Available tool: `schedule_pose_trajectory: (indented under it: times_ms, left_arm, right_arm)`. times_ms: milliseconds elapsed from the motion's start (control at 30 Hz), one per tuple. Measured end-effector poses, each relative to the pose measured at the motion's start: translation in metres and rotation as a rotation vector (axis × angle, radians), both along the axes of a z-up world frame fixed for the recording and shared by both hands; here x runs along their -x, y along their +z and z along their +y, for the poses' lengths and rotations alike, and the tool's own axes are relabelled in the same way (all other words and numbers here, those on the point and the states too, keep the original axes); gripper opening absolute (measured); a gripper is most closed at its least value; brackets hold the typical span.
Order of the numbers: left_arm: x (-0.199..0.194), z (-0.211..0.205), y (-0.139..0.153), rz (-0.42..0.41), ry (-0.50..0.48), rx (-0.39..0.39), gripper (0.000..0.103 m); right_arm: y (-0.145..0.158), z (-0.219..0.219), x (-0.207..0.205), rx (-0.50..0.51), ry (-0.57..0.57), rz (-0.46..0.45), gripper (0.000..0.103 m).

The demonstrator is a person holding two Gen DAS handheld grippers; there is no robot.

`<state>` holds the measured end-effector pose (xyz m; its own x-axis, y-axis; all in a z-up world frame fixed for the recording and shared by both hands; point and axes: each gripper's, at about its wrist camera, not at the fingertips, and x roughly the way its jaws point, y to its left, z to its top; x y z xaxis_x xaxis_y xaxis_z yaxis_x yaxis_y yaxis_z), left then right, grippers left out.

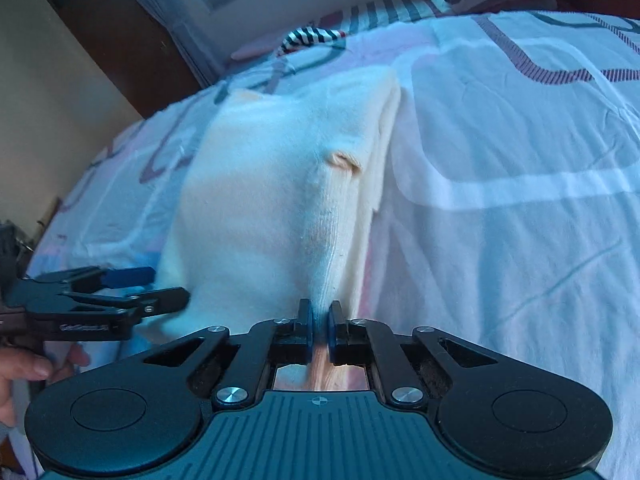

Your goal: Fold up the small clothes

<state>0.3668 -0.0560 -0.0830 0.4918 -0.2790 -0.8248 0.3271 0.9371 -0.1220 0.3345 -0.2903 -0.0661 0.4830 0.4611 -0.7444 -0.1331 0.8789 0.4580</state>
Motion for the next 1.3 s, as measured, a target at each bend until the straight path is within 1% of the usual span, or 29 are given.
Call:
schedule_pose_trajectory:
  times_ms: [33, 67, 100, 133, 167, 200, 267, 333, 400, 433, 467, 500, 533, 567, 600, 633, 667, 733, 833, 867, 900, 933, 967, 1000, 1033, 1100, 1167, 1233, 1300]
  left_arm:
    - [0.0, 0.002, 0.006, -0.02, 0.004, -0.002, 0.074]
    - [-0.001, 0.005, 0.014, -0.062, 0.022, 0.005, 0.07]
    - [-0.002, 0.009, 0.023, -0.118, 0.039, 0.022, 0.068]
    - [-0.008, 0.013, 0.032, -0.165, 0.047, 0.039, 0.068]
    - [-0.017, 0.013, 0.038, -0.191, 0.057, 0.038, 0.068]
    - [-0.028, 0.012, 0.042, -0.2, 0.075, 0.022, 0.066]
    - [-0.053, 0.008, 0.044, -0.196, 0.103, 0.022, 0.064]
    - [-0.073, 0.003, 0.036, -0.158, 0.13, 0.03, 0.058]
    - [-0.085, -0.002, 0.022, -0.08, 0.117, 0.056, 0.054]
    - [-0.088, -0.008, 0.012, -0.032, 0.103, 0.061, 0.056]
    - [-0.088, -0.01, 0.008, -0.025, 0.101, 0.076, 0.058]
    - [-0.089, -0.011, 0.007, -0.015, 0.098, 0.089, 0.058]
    - [-0.088, -0.01, 0.009, -0.013, 0.095, 0.082, 0.057]
    - [-0.088, -0.011, 0.015, -0.031, 0.09, 0.067, 0.057]
    - [-0.086, -0.01, 0.023, -0.077, 0.091, 0.054, 0.054]
    - [-0.085, -0.009, 0.032, -0.133, 0.098, 0.053, 0.056]
    - [-0.088, -0.008, 0.037, -0.157, 0.098, 0.067, 0.057]
    - [-0.105, -0.008, 0.041, -0.169, 0.119, 0.08, 0.062]
    - [-0.136, -0.017, 0.031, -0.113, 0.13, 0.056, 0.062]
    - [-0.145, -0.019, 0.022, -0.077, 0.13, 0.05, 0.062]
    - [-0.153, -0.02, 0.01, -0.021, 0.129, 0.036, 0.065]
    - [-0.157, -0.016, -0.001, 0.013, 0.141, 0.068, 0.069]
    - [-0.158, -0.01, -0.005, 0.024, 0.168, 0.105, 0.072]
    - [-0.157, -0.006, -0.008, 0.031, 0.182, 0.129, 0.072]
    - [-0.155, -0.005, -0.007, 0.023, 0.175, 0.121, 0.073]
    - [-0.148, -0.009, -0.001, -0.01, 0.163, 0.074, 0.076]
    - [-0.136, -0.011, 0.011, -0.044, 0.156, 0.048, 0.073]
    - [-0.114, -0.012, 0.024, -0.1, 0.131, 0.04, 0.074]
    - [-0.096, -0.014, 0.025, -0.102, 0.112, 0.034, 0.074]
  right_arm:
    - [0.0, -0.001, 0.0, -0.003, -0.013, -0.001, 0.006]
    - [0.005, -0.001, -0.001, 0.006, -0.025, -0.014, 0.008]
    - [0.015, 0.0, 0.001, 0.033, -0.047, -0.051, 0.014]
    - [0.025, 0.001, 0.003, 0.057, -0.057, -0.107, 0.015]
    - [0.035, 0.004, 0.002, 0.073, -0.053, -0.162, 0.015]
    - [0.045, 0.008, -0.002, 0.101, -0.053, -0.213, 0.015]
    - [0.054, 0.021, -0.02, 0.178, -0.051, -0.253, 0.015]
    - [0.057, 0.033, -0.038, 0.197, -0.033, -0.295, 0.014]
    - [0.05, 0.042, -0.056, 0.2, -0.002, -0.287, 0.014]
    - [0.044, 0.046, -0.063, 0.217, 0.024, -0.273, 0.014]
    - [0.029, 0.049, -0.071, 0.286, 0.056, -0.219, 0.014]
    - [0.015, 0.048, -0.075, 0.339, 0.07, -0.187, 0.014]
    - [0.011, 0.043, -0.076, 0.323, 0.067, -0.194, 0.014]
    - [0.014, 0.039, -0.078, 0.311, 0.062, -0.175, 0.014]
    - [0.018, 0.038, -0.08, 0.31, 0.059, -0.162, 0.014]
    - [0.025, 0.036, -0.079, 0.312, 0.049, -0.186, 0.014]
    - [0.032, 0.035, -0.08, 0.297, 0.035, -0.225, 0.014]
    - [0.043, 0.032, -0.088, 0.262, -0.003, -0.283, 0.014]
    - [0.045, 0.036, -0.114, 0.253, -0.024, -0.294, 0.014]
    - [0.042, 0.038, -0.125, 0.243, -0.012, -0.281, 0.014]
    - [0.034, 0.041, -0.135, 0.258, 0.012, -0.244, 0.014]
    - [0.02, 0.045, -0.145, 0.323, 0.035, -0.186, 0.014]
    - [0.008, 0.044, -0.148, 0.344, 0.044, -0.167, 0.014]
    - [0.003, 0.036, -0.148, 0.301, 0.028, -0.179, 0.014]
    - [0.004, 0.031, -0.149, 0.279, 0.019, -0.164, 0.014]
    - [0.007, 0.03, -0.147, 0.285, 0.031, -0.165, 0.015]
    - [0.013, 0.03, -0.141, 0.291, 0.019, -0.188, 0.015]
    - [0.027, 0.029, -0.124, 0.275, 0.01, -0.242, 0.015]
    - [0.036, 0.031, -0.106, 0.24, 0.028, -0.259, 0.015]
